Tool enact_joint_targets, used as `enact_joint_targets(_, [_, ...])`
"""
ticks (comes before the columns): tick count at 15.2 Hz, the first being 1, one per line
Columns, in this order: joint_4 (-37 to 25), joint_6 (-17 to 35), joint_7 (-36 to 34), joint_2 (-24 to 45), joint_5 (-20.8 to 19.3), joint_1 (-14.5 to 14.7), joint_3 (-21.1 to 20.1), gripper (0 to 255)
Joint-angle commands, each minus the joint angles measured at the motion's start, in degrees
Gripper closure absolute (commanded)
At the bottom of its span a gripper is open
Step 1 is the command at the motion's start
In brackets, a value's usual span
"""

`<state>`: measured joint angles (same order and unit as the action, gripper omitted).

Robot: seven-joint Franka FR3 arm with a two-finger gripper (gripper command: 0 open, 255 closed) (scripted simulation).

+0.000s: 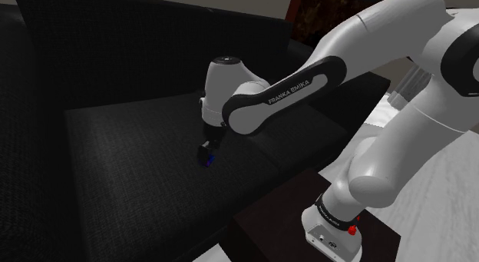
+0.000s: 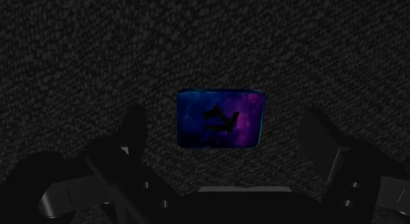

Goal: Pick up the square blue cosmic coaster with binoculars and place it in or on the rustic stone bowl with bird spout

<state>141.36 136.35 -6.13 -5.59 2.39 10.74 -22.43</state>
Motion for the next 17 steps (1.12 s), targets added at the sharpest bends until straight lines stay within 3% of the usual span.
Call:
enact_joint_targets(1, [0.67,1.66,-0.19,1.04,-0.51,-0.06,-0.08,0])
enact_joint_targets(10, [1.03,2.98,-0.59,2.07,-1.06,-0.13,-0.14,0])
enact_joint_targets(11, [1.03,2.98,-0.59,2.07,-1.06,-0.13,-0.14,255])
enact_joint_targets(17, [1.12,3.11,-0.78,2.11,-1.07,-0.05,-0.24,255])
